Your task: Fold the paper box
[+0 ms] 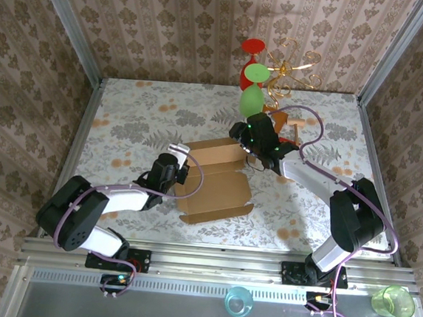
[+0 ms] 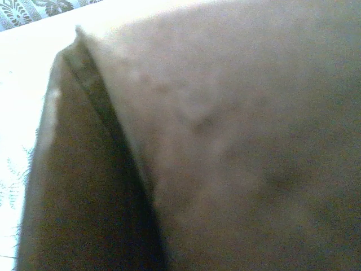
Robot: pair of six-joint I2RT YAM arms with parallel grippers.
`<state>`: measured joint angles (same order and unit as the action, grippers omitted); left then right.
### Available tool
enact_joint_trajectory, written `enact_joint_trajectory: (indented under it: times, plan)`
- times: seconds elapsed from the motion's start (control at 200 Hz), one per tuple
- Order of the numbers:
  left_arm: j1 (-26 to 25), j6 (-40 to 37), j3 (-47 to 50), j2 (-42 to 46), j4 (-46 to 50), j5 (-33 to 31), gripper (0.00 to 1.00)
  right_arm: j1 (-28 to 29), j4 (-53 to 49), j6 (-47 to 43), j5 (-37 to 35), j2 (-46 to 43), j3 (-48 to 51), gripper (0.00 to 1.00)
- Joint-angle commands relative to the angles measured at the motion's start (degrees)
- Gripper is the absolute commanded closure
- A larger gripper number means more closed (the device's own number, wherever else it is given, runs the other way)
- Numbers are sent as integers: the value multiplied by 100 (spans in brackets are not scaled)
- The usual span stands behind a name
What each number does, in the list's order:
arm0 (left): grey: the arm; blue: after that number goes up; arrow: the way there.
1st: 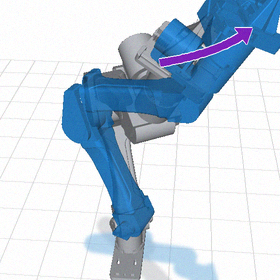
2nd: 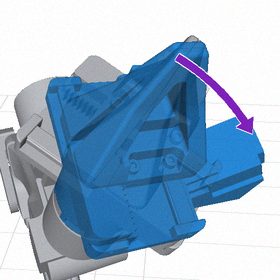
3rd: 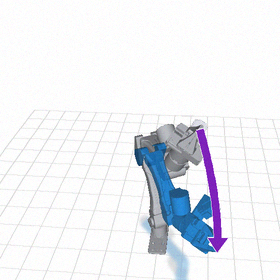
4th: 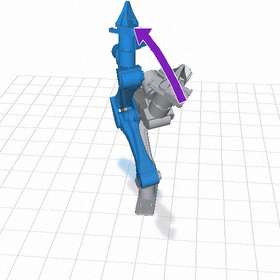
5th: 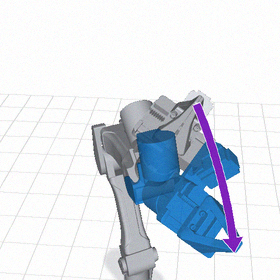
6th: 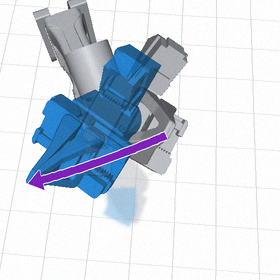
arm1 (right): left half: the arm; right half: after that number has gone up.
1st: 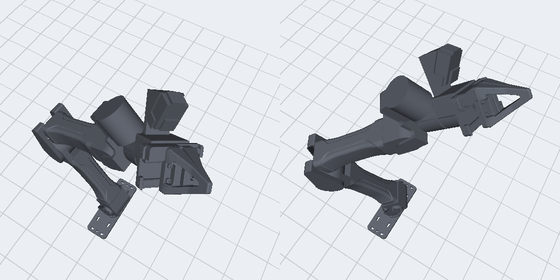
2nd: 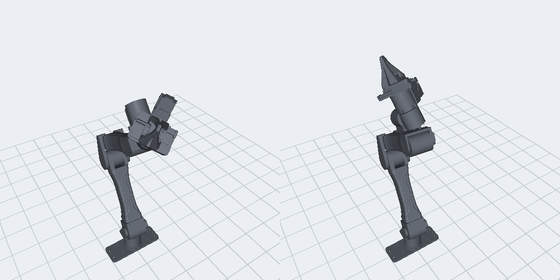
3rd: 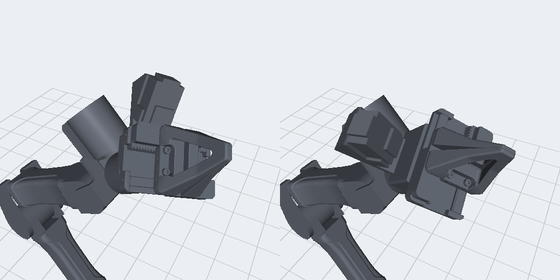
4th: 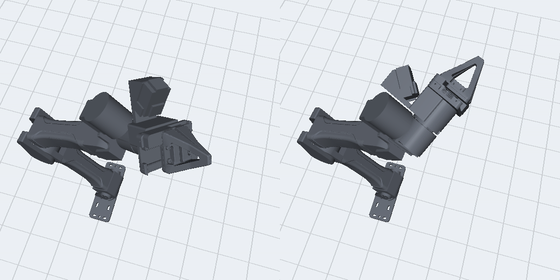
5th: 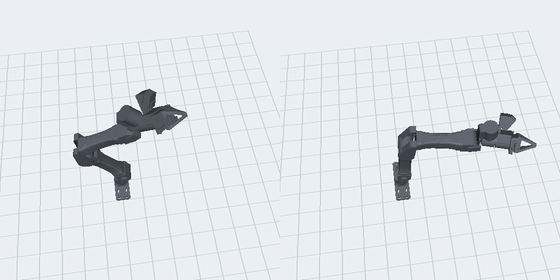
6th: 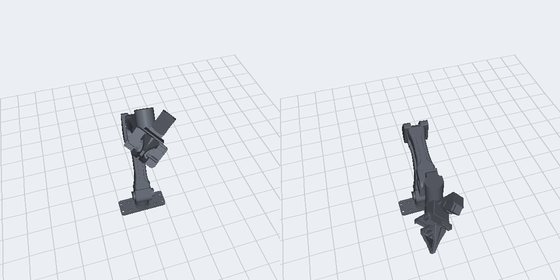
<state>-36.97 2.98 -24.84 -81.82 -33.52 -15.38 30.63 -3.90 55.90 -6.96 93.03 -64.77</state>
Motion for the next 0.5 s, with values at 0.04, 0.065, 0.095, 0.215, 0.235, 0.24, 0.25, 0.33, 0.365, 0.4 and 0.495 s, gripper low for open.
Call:
enact_joint_trajectory:
  times: [0.04, 0.065, 0.095, 0.215, 0.235, 0.24, 0.25, 0.33, 0.365, 0.4, 0.495]
  plan:
    - [25, -83, -113, -150, 214, -23, 100, 17, 168, 129, 218, 47, 80, 40]
    - [24, -87, -115, -141, 214, -19, 100, 26, 176, 154, 235, 42, 92, 40]
    - [23, -73, -115, -141, 223, -25, 100, 38, 192, 180, 240, 27, 113, 40]
    - [21, -60, -159, -141, 278, -69, 100, 67, 328, 368, 247, -64, 257, 45]
    - [15, -53, -160, -149, 282, -80, 100, 74, 355, 388, 254, -90, 278, 47]
    - [15, -52, -161, -145, 287, -80, 100, 74, 360, 401, 256, -91, 284, 47]
    - [10, -52, -159, -146, 292, -84, 100, 83, 376, 419, 256, -103, 293, 48]
    - [6, -23, -179, -158, 311, -147, 100, 101, 377, 510, 267, -157, 333, 51]
    - [-3, -10, -178, -161, 319, -182, 100, 101, 373, 555, 256, -177, 349, 52]
    - [-11, 16, -183, -176, 320, -213, 100, 103, 394, 602, 250, -196, 375, 53]
    - [-37, 46, -214, -224, 320, -304, 100, 101, 561, 744, 231, -245, 498, 60]
